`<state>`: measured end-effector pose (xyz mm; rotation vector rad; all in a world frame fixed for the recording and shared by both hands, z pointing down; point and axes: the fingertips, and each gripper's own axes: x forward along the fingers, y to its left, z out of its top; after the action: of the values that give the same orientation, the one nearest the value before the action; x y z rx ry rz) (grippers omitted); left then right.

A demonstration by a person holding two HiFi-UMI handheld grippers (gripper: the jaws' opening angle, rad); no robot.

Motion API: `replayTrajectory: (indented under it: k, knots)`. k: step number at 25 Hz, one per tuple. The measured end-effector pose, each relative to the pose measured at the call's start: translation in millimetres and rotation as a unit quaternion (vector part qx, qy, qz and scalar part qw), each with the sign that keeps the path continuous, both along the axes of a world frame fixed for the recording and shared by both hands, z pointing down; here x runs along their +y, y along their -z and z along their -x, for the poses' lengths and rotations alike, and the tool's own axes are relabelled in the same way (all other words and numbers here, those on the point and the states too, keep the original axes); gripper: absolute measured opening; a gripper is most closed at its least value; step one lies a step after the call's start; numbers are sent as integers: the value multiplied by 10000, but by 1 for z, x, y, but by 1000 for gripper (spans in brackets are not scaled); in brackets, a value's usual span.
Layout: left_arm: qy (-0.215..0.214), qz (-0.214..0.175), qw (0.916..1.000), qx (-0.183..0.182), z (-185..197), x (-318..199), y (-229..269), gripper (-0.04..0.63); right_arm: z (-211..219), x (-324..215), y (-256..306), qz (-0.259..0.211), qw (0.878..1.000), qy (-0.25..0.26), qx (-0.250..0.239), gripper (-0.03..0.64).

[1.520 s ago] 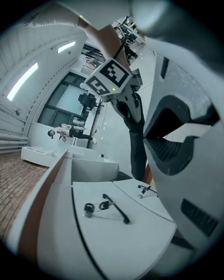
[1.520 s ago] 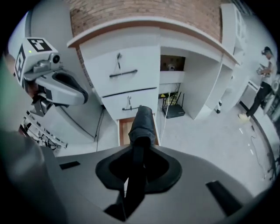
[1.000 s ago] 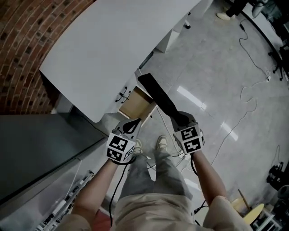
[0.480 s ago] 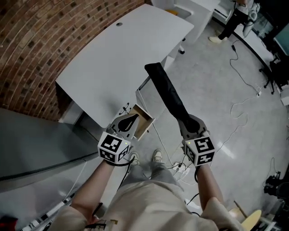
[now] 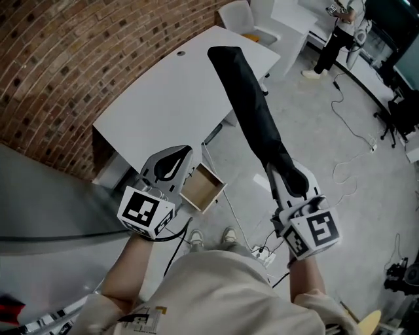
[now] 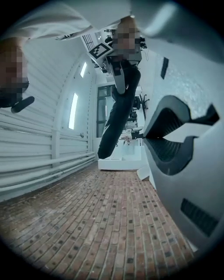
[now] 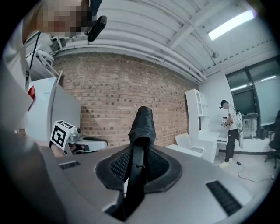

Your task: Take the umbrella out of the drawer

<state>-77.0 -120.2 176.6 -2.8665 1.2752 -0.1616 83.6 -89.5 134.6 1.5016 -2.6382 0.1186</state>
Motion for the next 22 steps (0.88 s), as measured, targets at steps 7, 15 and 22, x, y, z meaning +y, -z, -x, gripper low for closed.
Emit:
replayTrajectory:
  k: [7,15,22]
  knots:
    - [41,-349,9993,-146,21,46,49,8,11,37,58,-627,9970,180,-423,54]
    - [270,-405,9988,73,40,81,62,8,21,61,53,-642,9963,468,-330,54]
    - [372,-284,9989,71,40,87,46,8,22,72,34,-260,9973,521,-447,54]
